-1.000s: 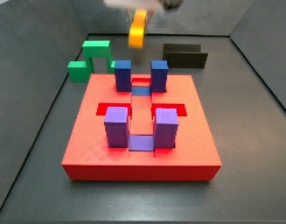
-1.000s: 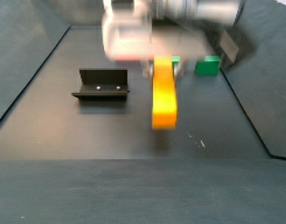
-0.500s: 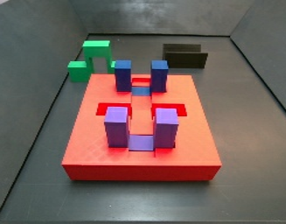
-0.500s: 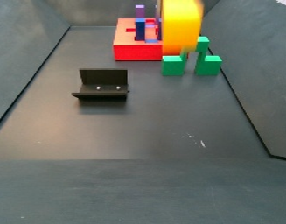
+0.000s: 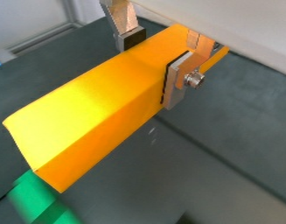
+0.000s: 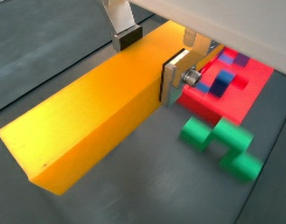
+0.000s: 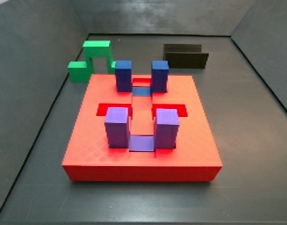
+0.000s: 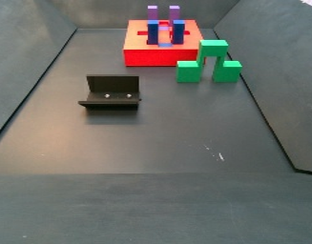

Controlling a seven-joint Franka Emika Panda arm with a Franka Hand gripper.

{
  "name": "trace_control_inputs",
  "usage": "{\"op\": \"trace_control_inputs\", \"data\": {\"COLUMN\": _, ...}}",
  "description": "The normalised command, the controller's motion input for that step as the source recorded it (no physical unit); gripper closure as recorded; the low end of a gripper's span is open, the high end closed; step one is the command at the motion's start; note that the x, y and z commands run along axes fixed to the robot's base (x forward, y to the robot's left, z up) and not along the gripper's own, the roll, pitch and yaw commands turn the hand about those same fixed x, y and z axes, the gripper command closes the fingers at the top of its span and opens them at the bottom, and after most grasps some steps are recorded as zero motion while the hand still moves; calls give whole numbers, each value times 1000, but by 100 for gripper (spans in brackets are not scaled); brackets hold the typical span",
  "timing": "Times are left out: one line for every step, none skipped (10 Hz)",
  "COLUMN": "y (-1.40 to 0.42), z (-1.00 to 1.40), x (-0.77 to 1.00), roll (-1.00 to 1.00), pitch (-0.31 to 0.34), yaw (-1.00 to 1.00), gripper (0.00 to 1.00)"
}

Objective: Pick up the yellow object. Move up. Move to above the board. Insert the yellow object.
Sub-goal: Move to above the board.

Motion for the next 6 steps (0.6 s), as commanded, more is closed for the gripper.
{"op": "trace_control_inputs", "data": {"y": -1400, "z": 172, "x": 10, "roll": 28, "pitch": 41, "yaw": 93, "gripper": 100}}
{"op": "trace_control_inputs", "data": {"y": -1400, "z": 169, "x": 9, "roll": -20, "pitch": 11, "yaw": 54, "gripper": 100}}
{"op": "trace_control_inputs", "data": {"y": -1400, "z": 175, "x": 9, "roll": 1, "pitch": 16, "yaw": 32, "gripper": 100}}
{"op": "trace_control_inputs", "data": {"y": -1400, "z": 179, "x": 9, "roll": 12, "pitch": 20, "yaw": 29, "gripper": 100}}
{"op": "trace_control_inputs", "data": {"y": -1400, "z": 192, "x": 16, "roll": -17, "pitch": 33, "yaw": 12, "gripper": 100}}
{"op": "trace_control_inputs", "data": {"y": -1400, "z": 204, "x": 28, "roll": -5, "pitch": 59, "yaw": 5, "gripper": 100}}
